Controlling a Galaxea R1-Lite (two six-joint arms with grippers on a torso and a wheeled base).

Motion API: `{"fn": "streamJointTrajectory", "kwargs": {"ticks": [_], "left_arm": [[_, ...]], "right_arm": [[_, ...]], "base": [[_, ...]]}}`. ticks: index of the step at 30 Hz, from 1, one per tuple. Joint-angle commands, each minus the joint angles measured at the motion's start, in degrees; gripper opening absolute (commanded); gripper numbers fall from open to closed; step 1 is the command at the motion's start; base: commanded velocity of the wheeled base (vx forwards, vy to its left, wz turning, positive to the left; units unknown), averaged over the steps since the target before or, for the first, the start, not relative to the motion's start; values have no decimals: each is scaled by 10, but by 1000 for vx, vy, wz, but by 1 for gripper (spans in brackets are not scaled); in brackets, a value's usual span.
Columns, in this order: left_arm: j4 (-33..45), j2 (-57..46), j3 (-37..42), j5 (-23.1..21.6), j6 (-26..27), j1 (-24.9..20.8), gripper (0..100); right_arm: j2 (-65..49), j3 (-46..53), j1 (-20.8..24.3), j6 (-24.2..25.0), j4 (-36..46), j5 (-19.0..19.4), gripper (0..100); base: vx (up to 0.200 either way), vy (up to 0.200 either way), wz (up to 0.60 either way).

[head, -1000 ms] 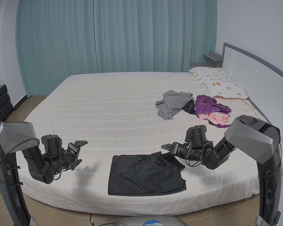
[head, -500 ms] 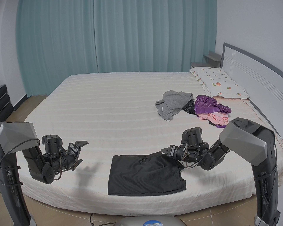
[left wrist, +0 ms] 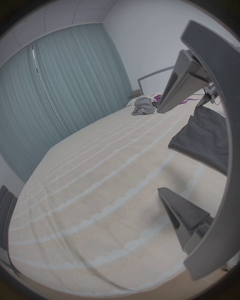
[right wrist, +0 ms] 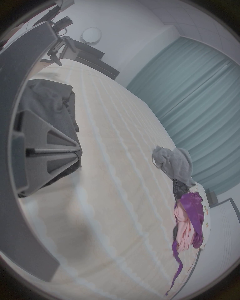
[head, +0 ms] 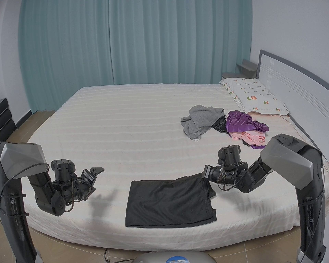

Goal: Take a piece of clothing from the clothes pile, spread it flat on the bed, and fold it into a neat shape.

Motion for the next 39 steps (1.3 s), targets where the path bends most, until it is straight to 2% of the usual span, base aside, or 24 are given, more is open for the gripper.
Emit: {"fn": "streamJointTrajectory", "kwargs": {"ticks": [1, 7, 8, 12, 19, 21, 22, 24, 29, 39], "left_arm": [[1, 14, -8, 6, 2, -17, 100], [22, 28, -47, 8, 43, -55, 100], [62, 29, -87, 8, 56, -77, 100], [158, 34, -163, 10, 58, -113, 100], [223, 85, -258, 33, 71, -159, 100], [223, 85, -258, 33, 71, -159, 100], [249, 110, -298, 56, 88, -169, 100], [268, 127, -324, 78, 102, -172, 100], [281, 151, -350, 124, 124, -179, 100], [284, 153, -353, 128, 125, -179, 100]], "right_arm": [[-20, 9, -17, 5, -1, 0, 0], [-16, 16, -17, 6, -1, 0, 0], [-12, 18, -15, 6, -3, 0, 0], [-11, 18, -14, 14, -4, 1, 0], [-10, 19, -12, 30, -3, 1, 0], [-10, 19, -12, 30, -3, 1, 0], [-11, 19, -12, 34, -4, 2, 0], [-11, 19, -12, 37, -3, 3, 0], [-9, 19, -12, 39, -1, 4, 0], [-6, 19, -12, 39, -3, 4, 0]], "base": [[0, 0, 0], [0, 0, 0], [0, 0, 0], [0, 0, 0], [0, 0, 0], [0, 0, 0], [0, 0, 0], [0, 0, 0], [0, 0, 0], [0, 0, 0]]}}
